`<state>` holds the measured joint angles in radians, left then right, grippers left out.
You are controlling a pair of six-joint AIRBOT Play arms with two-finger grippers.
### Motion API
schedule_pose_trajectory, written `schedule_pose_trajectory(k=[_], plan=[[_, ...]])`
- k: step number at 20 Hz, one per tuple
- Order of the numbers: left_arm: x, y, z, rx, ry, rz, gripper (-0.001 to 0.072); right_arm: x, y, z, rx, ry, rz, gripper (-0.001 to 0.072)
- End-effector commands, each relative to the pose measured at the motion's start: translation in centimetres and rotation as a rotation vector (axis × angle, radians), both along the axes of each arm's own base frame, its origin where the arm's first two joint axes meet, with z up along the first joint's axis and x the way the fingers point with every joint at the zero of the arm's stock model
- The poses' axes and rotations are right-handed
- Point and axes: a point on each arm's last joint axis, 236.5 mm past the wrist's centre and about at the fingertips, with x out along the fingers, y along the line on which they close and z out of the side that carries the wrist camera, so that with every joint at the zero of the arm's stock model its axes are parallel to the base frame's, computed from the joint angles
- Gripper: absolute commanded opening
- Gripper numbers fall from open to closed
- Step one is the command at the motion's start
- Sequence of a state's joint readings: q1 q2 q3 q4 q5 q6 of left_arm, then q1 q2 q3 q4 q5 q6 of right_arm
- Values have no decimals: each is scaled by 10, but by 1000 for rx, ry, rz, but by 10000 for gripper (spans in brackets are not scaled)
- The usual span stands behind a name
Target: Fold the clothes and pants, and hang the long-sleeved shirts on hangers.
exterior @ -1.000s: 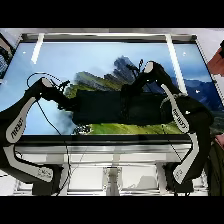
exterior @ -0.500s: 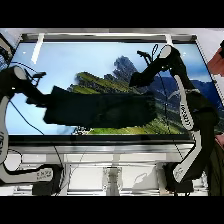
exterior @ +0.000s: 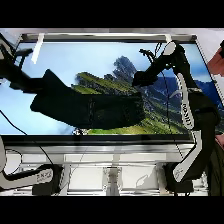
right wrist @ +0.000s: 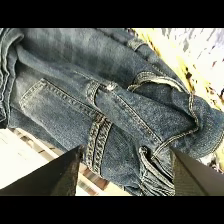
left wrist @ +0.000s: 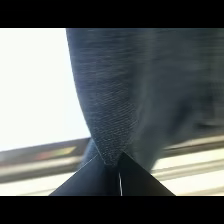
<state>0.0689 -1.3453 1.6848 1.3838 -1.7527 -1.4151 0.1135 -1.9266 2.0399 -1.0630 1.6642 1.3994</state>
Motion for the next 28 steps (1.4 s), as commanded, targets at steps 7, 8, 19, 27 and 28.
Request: schedule_pose_trajectory(k=[7, 8, 19, 27, 28], plan=[[-2, -166, 18, -245, -33, -244, 21, -5, -32, 22, -20, -5, -40, 583], [-1, -190, 20, -326, -29, -268, 21, -3, -42, 32, -19, -26, -63, 583], [-18, -314, 16, -578, -25, -448, 21, -4, -148, 97, -32, -152, -290, 583], [-15, -377, 0, -620, -106, -475, 22, -4, -151, 98, -36, -157, -296, 583], [-14, -385, -6, -623, -107, -474, 22, -4, -151, 98, -36, -156, -297, 583]])
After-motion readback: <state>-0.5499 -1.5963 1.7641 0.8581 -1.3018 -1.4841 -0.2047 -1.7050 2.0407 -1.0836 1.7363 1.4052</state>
